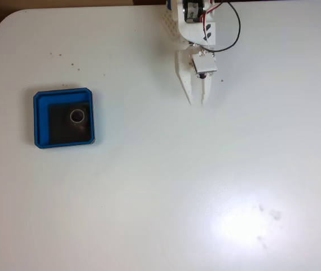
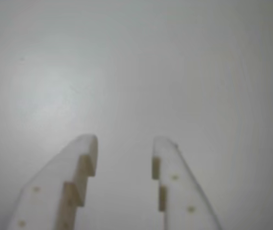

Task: Pick the red roll and drop it in the blue box

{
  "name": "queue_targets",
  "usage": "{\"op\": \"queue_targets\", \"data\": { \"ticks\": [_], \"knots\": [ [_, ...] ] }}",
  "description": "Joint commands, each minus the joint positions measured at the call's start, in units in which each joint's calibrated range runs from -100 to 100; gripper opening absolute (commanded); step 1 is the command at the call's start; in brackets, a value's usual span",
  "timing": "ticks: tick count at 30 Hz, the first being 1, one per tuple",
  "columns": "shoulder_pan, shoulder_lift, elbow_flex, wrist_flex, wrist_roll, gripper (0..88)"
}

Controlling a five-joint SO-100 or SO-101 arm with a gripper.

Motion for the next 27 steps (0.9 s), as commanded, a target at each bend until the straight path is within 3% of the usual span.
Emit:
{"op": "queue_targets", "data": {
  "ticks": [1,8,13,27],
  "knots": [
    [-2.63,-0.01,1.08,-3.06,0.34,10.3],
    [-3.7,-0.1,0.99,-2.81,0.16,9.5],
    [-3.8,-0.1,0.99,-2.81,-0.01,0.0],
    [-3.8,-0.01,0.99,-2.9,0.25,0.7]
  ]
}}
